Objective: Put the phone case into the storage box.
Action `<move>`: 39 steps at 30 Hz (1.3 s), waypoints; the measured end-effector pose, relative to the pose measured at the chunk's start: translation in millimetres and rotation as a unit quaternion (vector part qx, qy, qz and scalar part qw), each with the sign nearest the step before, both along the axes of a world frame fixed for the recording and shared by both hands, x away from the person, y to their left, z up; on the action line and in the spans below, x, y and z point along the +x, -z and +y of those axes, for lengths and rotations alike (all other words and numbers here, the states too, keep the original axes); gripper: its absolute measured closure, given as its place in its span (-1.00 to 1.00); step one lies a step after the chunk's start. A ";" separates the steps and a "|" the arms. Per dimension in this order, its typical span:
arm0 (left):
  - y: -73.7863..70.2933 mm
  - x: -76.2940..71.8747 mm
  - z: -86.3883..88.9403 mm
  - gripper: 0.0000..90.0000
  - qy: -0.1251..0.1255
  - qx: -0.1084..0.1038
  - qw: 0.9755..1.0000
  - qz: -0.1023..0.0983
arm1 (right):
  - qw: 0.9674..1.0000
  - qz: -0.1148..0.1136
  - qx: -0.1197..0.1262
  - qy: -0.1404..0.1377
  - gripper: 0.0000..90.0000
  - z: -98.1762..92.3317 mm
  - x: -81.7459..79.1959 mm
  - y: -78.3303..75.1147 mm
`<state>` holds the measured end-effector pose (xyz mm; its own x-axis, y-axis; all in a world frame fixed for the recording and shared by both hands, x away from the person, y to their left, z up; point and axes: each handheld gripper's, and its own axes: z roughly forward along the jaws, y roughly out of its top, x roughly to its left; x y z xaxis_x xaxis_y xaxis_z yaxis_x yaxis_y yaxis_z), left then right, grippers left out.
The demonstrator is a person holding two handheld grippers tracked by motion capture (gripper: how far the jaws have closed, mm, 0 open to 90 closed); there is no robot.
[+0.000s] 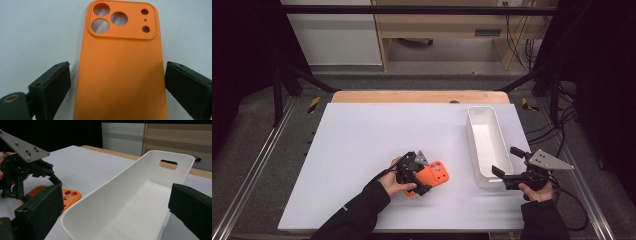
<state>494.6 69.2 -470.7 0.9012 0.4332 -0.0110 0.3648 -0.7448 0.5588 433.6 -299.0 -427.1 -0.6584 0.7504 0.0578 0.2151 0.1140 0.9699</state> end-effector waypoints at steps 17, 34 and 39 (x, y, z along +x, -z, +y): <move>-1.1 0.7 -4.4 -0.77 0.017 0.029 0.999 -0.001 | 1.000 0.002 -0.001 -0.001 -0.99 0.5 0.4 0.3; -2.5 2.6 -7.1 -0.76 0.027 0.044 0.999 0.004 | 1.000 0.003 -0.002 -0.002 -0.99 0.8 0.9 0.6; -3.2 2.0 -7.1 -0.70 0.028 0.043 0.999 0.004 | 1.000 0.004 -0.002 -0.001 -0.99 0.7 0.7 0.5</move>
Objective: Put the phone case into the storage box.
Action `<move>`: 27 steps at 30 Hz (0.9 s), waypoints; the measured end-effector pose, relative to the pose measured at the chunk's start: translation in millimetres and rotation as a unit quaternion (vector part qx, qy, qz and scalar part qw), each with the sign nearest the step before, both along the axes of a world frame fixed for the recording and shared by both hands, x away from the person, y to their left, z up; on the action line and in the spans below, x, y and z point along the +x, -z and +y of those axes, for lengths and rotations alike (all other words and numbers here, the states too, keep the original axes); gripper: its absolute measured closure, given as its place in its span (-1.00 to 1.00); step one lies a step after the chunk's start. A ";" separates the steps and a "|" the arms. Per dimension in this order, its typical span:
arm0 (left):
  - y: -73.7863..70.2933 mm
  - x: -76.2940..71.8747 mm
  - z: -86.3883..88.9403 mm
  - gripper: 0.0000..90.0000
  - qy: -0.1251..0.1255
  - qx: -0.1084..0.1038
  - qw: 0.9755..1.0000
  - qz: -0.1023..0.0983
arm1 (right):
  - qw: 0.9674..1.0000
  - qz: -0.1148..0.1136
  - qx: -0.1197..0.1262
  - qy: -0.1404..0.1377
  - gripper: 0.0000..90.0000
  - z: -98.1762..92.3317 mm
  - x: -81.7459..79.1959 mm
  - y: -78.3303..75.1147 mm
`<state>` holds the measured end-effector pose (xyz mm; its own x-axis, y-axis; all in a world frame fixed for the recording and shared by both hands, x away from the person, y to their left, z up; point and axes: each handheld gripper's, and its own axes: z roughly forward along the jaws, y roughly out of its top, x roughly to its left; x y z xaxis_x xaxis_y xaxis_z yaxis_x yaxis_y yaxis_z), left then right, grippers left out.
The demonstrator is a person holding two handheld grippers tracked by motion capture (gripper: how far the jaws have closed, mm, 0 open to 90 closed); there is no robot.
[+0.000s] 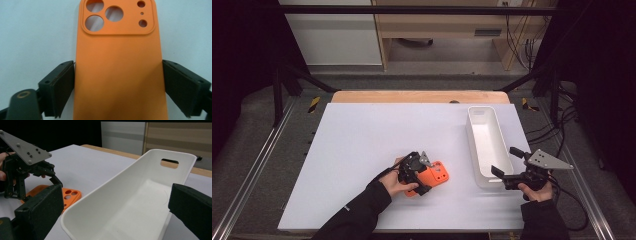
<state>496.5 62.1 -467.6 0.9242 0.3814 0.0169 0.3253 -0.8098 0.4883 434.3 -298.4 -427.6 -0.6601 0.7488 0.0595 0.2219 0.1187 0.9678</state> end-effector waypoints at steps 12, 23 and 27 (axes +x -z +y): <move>-1.1 -1.2 0.0 -0.65 0.001 0.001 1.000 -0.002 | 1.000 -0.002 0.001 -0.002 -0.99 -0.1 0.0 -0.1; -7.3 -3.1 1.7 -0.65 0.009 -0.009 1.000 -0.006 | 1.000 -0.001 0.000 -0.004 -0.99 0.0 -0.1 -0.1; -13.2 -3.8 4.0 -0.65 0.008 -0.016 1.000 -0.009 | 1.000 -0.003 0.000 -0.003 -0.99 -0.2 0.0 -0.2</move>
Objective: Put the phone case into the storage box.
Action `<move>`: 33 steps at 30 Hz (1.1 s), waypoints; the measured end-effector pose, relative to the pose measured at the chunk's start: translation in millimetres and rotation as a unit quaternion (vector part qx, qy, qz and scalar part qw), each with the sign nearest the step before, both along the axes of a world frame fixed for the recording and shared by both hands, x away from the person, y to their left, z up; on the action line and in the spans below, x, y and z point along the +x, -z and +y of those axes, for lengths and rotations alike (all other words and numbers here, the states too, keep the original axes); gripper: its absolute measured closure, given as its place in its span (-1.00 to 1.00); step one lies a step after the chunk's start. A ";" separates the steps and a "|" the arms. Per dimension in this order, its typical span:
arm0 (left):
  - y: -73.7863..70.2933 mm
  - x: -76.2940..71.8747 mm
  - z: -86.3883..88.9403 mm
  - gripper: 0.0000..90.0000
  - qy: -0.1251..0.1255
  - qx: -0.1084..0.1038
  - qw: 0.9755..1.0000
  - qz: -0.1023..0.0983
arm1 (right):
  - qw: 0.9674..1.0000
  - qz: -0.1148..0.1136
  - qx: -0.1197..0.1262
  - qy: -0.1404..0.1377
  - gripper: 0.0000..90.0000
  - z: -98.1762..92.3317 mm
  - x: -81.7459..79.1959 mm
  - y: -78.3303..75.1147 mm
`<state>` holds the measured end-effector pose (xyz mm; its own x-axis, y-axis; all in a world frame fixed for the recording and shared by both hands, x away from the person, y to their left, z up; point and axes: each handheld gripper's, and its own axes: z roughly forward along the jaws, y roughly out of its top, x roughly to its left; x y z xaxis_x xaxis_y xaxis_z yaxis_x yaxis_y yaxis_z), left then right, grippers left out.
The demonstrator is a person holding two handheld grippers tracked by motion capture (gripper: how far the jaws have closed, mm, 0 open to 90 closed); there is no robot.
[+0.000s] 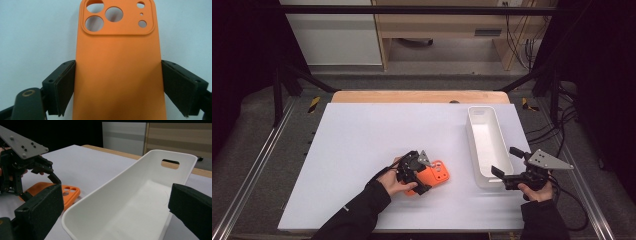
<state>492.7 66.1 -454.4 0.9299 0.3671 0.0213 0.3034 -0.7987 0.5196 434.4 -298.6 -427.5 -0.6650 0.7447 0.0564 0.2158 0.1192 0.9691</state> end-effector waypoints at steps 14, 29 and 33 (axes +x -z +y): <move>-19.1 -4.7 10.9 -0.65 0.006 -0.021 1.000 -0.018 | 1.000 0.000 -0.002 -0.004 -0.99 1.2 -0.7 -1.2; -26.2 -10.0 16.9 -0.65 0.023 -0.033 0.999 -0.030 | 1.000 -0.009 -0.014 -0.021 -0.99 8.8 -3.2 -7.8; -28.6 -11.0 18.6 -0.65 0.027 -0.035 0.998 -0.035 | 0.999 -0.011 -0.020 -0.029 -0.99 14.1 -4.1 -10.2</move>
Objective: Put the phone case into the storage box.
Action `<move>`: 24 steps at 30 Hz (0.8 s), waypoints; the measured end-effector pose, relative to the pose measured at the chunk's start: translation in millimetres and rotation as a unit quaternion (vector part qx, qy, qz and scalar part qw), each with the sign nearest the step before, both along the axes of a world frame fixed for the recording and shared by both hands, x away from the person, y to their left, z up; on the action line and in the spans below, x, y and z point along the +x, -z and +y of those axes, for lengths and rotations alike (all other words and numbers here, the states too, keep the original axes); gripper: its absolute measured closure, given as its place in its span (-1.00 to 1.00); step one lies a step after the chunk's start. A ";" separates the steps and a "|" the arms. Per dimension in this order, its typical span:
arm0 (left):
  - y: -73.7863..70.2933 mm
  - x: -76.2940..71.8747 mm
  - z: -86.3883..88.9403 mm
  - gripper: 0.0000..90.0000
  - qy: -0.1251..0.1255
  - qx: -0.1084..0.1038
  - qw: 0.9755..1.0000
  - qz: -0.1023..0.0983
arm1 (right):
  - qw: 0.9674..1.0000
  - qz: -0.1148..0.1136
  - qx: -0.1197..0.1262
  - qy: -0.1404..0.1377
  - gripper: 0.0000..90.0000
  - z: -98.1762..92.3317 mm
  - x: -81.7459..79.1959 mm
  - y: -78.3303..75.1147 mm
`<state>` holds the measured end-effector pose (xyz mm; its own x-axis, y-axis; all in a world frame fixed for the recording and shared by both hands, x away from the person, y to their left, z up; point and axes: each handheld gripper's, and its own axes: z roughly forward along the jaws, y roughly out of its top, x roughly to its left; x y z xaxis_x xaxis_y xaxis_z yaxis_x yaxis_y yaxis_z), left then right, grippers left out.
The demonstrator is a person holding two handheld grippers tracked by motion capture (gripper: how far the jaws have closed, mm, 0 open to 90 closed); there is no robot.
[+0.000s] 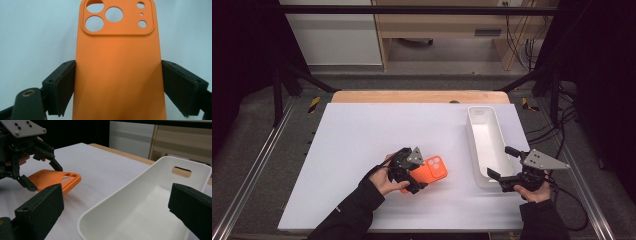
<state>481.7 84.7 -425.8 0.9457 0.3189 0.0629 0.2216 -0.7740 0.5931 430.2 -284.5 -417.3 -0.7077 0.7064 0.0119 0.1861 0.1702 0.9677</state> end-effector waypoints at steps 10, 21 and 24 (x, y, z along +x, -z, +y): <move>-8.9 -5.0 1.3 -0.65 0.010 -0.007 1.000 -0.014 | 1.000 -0.004 -0.018 -0.013 -0.99 10.2 -1.7 -3.6; -17.4 -11.1 0.0 -0.65 0.023 -0.016 0.999 -0.023 | 0.998 -0.003 -0.042 -0.039 -0.99 26.0 -2.9 -4.9; -20.1 -12.7 -0.2 -0.65 0.026 -0.019 0.999 -0.024 | 0.998 -0.003 -0.047 -0.045 -0.99 28.9 -3.5 -5.7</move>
